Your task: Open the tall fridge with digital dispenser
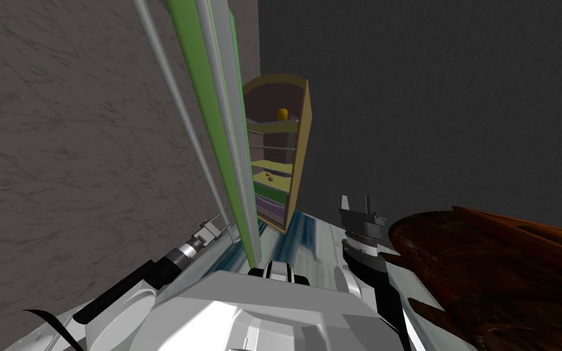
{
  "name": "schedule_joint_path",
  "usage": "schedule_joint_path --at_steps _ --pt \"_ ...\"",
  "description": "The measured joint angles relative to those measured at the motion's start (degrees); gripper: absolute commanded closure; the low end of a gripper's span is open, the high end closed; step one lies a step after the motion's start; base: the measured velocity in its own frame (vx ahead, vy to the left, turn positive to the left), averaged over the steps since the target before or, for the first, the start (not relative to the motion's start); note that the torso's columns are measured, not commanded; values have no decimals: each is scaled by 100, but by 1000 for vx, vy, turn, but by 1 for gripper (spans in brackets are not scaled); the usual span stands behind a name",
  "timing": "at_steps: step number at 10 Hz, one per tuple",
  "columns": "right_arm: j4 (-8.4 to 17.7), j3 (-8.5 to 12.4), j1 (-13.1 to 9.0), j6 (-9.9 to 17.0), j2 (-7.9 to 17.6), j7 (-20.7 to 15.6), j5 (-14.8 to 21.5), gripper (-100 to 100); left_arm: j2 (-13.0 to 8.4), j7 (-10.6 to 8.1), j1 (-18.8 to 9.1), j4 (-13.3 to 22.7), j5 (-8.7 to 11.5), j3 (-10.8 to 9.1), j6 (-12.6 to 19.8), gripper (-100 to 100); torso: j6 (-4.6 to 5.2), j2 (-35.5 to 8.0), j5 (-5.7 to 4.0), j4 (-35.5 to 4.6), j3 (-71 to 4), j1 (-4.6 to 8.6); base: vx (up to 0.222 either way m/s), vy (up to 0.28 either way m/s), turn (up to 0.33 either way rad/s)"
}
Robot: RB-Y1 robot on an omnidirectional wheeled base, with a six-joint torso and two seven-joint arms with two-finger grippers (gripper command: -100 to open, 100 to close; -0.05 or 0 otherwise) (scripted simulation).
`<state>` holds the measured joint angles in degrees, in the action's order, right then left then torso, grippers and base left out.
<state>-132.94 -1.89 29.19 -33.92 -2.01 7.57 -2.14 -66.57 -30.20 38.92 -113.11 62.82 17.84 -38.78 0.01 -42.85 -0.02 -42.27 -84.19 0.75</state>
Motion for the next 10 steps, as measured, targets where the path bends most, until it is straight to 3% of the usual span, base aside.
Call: schedule_joint_path --at_steps 2,4,10 --pt "0 0 0 0 0 0 0 0 -26 -23 29 -4 2 -14 -22 100 5 -3 2 -2 3 -5 10 -19 -11" --pt "0 1 -2 0 2 0 0 0 -33 -45 6 38 -50 27 -49 100 36 -9 2 -10 3 -25 -105 163 -148" --pt "0 1 -1 0 2 0 0 0 -111 -108 -59 -1 -223 139 -95 100 11 -38 -19 -20 21 37 -81 145 -55"
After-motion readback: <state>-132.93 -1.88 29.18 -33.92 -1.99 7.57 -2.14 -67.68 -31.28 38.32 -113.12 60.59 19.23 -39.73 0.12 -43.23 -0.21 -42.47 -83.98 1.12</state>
